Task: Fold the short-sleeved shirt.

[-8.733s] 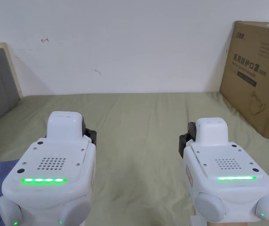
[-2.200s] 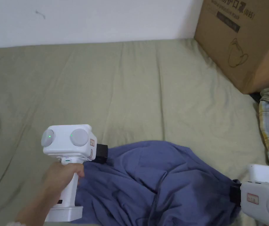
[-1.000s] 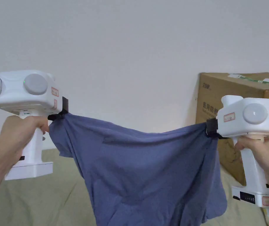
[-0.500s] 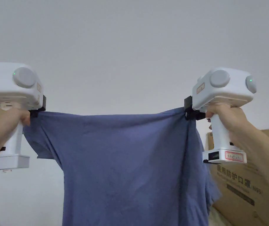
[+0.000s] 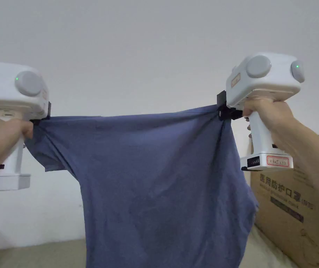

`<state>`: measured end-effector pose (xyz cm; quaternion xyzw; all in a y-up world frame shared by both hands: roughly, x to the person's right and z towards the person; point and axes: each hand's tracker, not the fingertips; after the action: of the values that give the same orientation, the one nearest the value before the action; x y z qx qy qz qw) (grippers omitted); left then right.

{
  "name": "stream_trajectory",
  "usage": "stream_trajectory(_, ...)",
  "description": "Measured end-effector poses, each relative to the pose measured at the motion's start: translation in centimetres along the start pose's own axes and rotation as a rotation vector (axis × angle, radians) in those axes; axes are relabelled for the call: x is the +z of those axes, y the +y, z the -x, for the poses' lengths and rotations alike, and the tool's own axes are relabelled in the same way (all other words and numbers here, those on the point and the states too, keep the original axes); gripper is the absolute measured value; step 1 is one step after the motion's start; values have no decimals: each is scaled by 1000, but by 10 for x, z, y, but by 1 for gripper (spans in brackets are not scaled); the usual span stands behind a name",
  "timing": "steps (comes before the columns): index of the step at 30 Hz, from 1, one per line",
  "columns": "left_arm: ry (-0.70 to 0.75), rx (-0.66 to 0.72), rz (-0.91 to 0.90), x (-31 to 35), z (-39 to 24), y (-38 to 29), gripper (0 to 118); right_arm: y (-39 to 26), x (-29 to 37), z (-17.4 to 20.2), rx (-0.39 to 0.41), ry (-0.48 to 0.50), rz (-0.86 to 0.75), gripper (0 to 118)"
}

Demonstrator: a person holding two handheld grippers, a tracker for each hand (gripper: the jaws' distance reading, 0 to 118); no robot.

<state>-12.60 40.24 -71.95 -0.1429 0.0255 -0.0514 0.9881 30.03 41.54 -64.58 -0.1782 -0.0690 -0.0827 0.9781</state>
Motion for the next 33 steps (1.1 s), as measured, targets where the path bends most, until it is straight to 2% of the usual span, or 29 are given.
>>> stream_trajectory(5,11,-15,173,-67,-21,-100,3,-81,-74,-7,27,-35,175,10)
stream_trajectory(11,-14,-6,417,-136,-44,-261,3,-212,-159,-29,-64,-39,434,10)
stream_trajectory(14,-21,-41,549,-147,-57,-335,3,-283,-182,-40,-66,-69,567,10)
stream_trajectory(17,-51,-55,599,-136,-60,-394,3,-341,-193,-57,-80,-64,653,10)
stream_trajectory(22,-116,41,595,-96,-20,-449,3,-400,-148,-67,-45,-63,677,10)
stream_trajectory(24,-134,62,501,-48,-5,-464,3,-419,-118,-65,-8,-63,670,10)
stream_trajectory(26,-130,43,538,-8,10,-483,3,-442,-80,-66,12,-55,669,10)
stream_trajectory(29,-118,90,547,60,27,-508,3,-475,-25,-70,-6,-26,669,10)
stream_trajectory(33,-92,67,575,133,48,-542,3,-519,49,-71,-9,-6,694,10)
